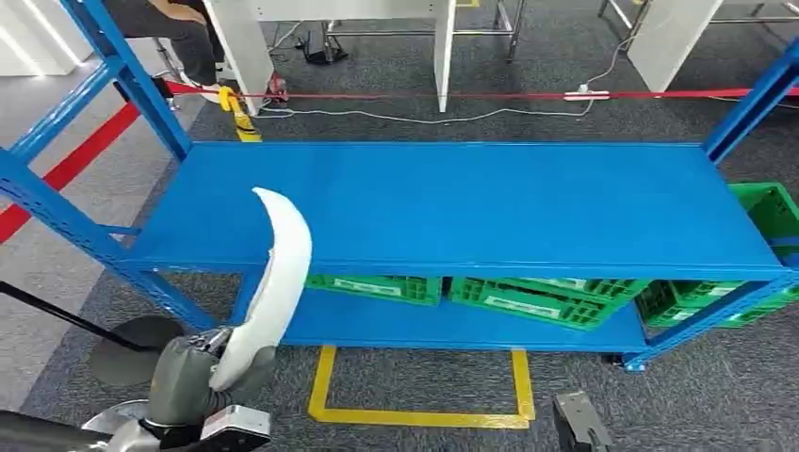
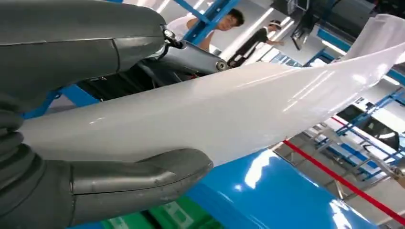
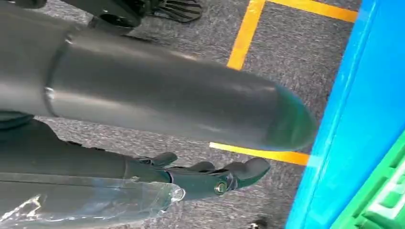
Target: Take the parts from the cabinet and place them on the table.
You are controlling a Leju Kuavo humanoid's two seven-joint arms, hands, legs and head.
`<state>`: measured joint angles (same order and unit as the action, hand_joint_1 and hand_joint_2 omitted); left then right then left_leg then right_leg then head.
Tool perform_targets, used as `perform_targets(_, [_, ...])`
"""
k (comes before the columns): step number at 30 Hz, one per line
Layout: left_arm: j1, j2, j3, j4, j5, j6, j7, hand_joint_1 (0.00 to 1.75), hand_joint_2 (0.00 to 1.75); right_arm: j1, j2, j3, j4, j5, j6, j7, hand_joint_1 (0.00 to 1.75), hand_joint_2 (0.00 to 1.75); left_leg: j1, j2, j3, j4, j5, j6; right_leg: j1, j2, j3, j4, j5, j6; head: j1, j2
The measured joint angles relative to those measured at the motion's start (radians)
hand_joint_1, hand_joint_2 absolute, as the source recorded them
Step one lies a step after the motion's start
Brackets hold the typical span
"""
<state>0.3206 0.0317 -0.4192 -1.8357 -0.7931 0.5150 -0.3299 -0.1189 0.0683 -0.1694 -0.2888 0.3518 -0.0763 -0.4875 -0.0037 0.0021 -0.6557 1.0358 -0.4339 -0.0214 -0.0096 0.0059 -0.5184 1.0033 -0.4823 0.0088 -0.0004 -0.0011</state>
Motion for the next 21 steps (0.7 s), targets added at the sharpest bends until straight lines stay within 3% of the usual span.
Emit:
perform_targets(2, [0.005, 0.0, 0.008, 0.0, 0.02, 0.005, -0.013, 1.75, 1.75, 0.003, 0.0, -0.009, 0.0, -0.005, 0.008, -0.005, 0.0, 0.0, 0.004, 0.0, -0.038, 0.146, -0.123, -0.008, 0.001, 0.004, -0.031, 0.002, 0.026, -0.004, 0.0, 0.0])
perform_targets(3, [0.007, 0.0, 0.013, 0.0, 0.031, 0.006, -0.02, 1.75, 1.75, 0.006, 0.0, -0.014, 0.0, -0.009, 0.012, -0.009, 0.0, 0.0, 0.004, 0.0, -0.052, 0.218, -0.152, -0.009, 0.002, 0.006, -0.047, 0.003, 0.037, -0.003, -0.001, 0.0])
perform_targets(4, [0.009, 0.0, 0.017, 0.002, 0.04, 0.006, -0.025, 1.75, 1.75, 0.009, 0.0, -0.019, 0.0, -0.011, 0.015, -0.014, 0.0, 0.0, 0.004, 0.0, -0.052, 0.254, -0.152, -0.01, 0.002, 0.009, -0.062, 0.003, 0.048, -0.002, -0.001, 0.0])
perform_targets(5, [0.01, 0.0, 0.021, 0.003, 0.051, 0.006, -0.031, 1.75, 1.75, 0.013, 0.0, -0.024, 0.0, -0.013, 0.018, -0.019, 0.0, 0.0, 0.004, 0.0, -0.032, 0.25, -0.128, -0.008, 0.003, 0.013, -0.076, 0.004, 0.059, 0.001, -0.001, 0.0])
perform_targets(7, [0.011, 0.0, 0.027, 0.008, 0.067, 0.006, -0.041, 1.75, 1.75, 0.016, 0.0, -0.033, 0.0, -0.016, 0.02, -0.028, 0.0, 0.0, 0.004, -0.005, 0.046, 0.155, -0.062, 0.0, 0.003, 0.028, -0.104, 0.005, 0.078, 0.007, -0.001, 0.0])
perform_targets(8, [0.01, -0.002, 0.031, 0.01, 0.071, 0.006, -0.044, 1.75, 1.75, 0.014, 0.0, -0.038, 0.0, -0.017, 0.02, -0.031, 0.0, 0.0, 0.004, -0.028, 0.109, 0.068, -0.049, 0.008, 0.003, 0.04, -0.114, 0.006, 0.091, 0.011, -0.001, 0.0])
perform_targets(9, [0.01, -0.004, 0.034, 0.012, 0.074, 0.005, -0.05, 1.75, 1.75, 0.013, -0.001, -0.042, 0.0, -0.019, 0.02, -0.035, 0.0, 0.0, 0.002, -0.07, 0.175, -0.013, -0.064, 0.015, 0.005, 0.047, -0.124, 0.006, 0.101, 0.016, 0.0, 0.0])
perform_targets(10, [0.007, -0.008, 0.038, 0.015, 0.077, 0.005, -0.055, 1.75, 1.75, 0.012, -0.002, -0.047, 0.0, -0.021, 0.02, -0.04, 0.0, 0.0, 0.007, -0.073, 0.2, -0.069, -0.083, 0.021, 0.006, 0.055, -0.131, 0.007, 0.113, 0.02, 0.0, 0.0])
perform_targets(11, [0.001, -0.009, 0.04, 0.02, 0.078, 0.004, -0.056, 1.75, 1.75, 0.012, -0.003, -0.052, 0.0, -0.023, 0.021, -0.044, 0.0, 0.0, 0.002, -0.066, 0.191, -0.073, -0.082, 0.021, 0.005, 0.066, -0.139, 0.004, 0.13, 0.026, 0.0, 0.0])
perform_targets(13, [-0.001, -0.014, 0.042, 0.029, 0.082, 0.001, -0.058, 1.75, 1.75, 0.024, -0.008, -0.064, 0.0, -0.027, 0.022, -0.045, 0.0, 0.0, -0.002, -0.048, 0.177, -0.074, -0.064, 0.034, 0.0, 0.084, -0.149, -0.01, 0.156, 0.044, 0.0, 0.0])
perform_targets(14, [-0.005, -0.017, 0.043, 0.034, 0.082, -0.001, -0.059, 1.75, 1.75, 0.032, -0.016, -0.069, 0.0, -0.029, 0.022, -0.048, 0.0, 0.0, 0.004, -0.029, 0.167, -0.077, -0.052, 0.043, -0.001, 0.069, -0.158, -0.003, 0.142, 0.045, 0.0, 0.0])
perform_targets(15, [-0.005, -0.02, 0.044, 0.038, 0.082, -0.003, -0.059, 1.75, 1.75, 0.038, -0.014, -0.069, 0.001, -0.029, 0.024, -0.048, 0.0, 0.0, 0.003, -0.024, 0.158, -0.077, -0.043, 0.048, 0.0, 0.036, -0.175, 0.026, 0.088, 0.05, 0.005, 0.0])
perform_targets(16, [-0.005, -0.024, 0.044, 0.041, 0.082, -0.003, -0.059, 1.75, 1.75, 0.04, -0.014, -0.071, 0.002, -0.03, 0.025, -0.049, 0.0, 0.0, 0.002, -0.011, 0.15, -0.077, -0.036, 0.057, -0.001, 0.019, -0.188, 0.082, 0.028, 0.054, 0.01, 0.0])
perform_targets(17, [-0.006, -0.026, 0.046, 0.045, 0.082, -0.005, -0.059, 1.75, 1.75, 0.037, -0.014, -0.075, 0.002, -0.031, 0.028, -0.052, 0.0, 0.0, 0.001, 0.002, 0.139, -0.076, -0.026, 0.057, -0.001, 0.009, -0.207, 0.166, -0.032, 0.059, 0.01, 0.0])
perform_targets(18, [-0.007, -0.028, 0.048, 0.049, 0.082, -0.008, -0.058, 1.75, 1.75, 0.034, -0.014, -0.079, 0.002, -0.033, 0.028, -0.055, 0.0, 0.0, 0.0, 0.014, 0.126, -0.075, -0.015, 0.057, -0.001, 0.004, -0.222, 0.244, -0.068, 0.062, 0.01, 0.0])
perform_targets(19, [-0.009, -0.029, 0.048, 0.054, 0.082, -0.01, -0.056, 1.75, 1.75, 0.034, -0.015, -0.085, 0.002, -0.035, 0.031, -0.058, 0.0, 0.0, 0.0, 0.027, 0.112, -0.074, -0.005, 0.057, -0.002, 0.002, -0.226, 0.301, -0.078, 0.065, 0.01, 0.0])
perform_targets(20, [-0.01, -0.032, 0.05, 0.06, 0.082, -0.01, -0.053, 1.75, 1.75, 0.036, -0.016, -0.092, 0.002, -0.035, 0.031, -0.059, 0.0, 0.0, 0.0, 0.04, 0.096, -0.072, 0.005, 0.056, -0.002, 0.001, -0.21, 0.314, -0.056, 0.068, 0.01, 0.0])
perform_targets(21, [-0.011, -0.034, 0.051, 0.063, 0.082, -0.01, -0.053, 1.75, 1.75, 0.039, -0.018, -0.094, 0.003, -0.036, 0.032, -0.059, 0.0, 0.0, 0.001, 0.051, 0.082, -0.069, 0.014, 0.053, -0.002, -0.001, -0.174, 0.284, -0.016, 0.07, 0.01, 0.0])
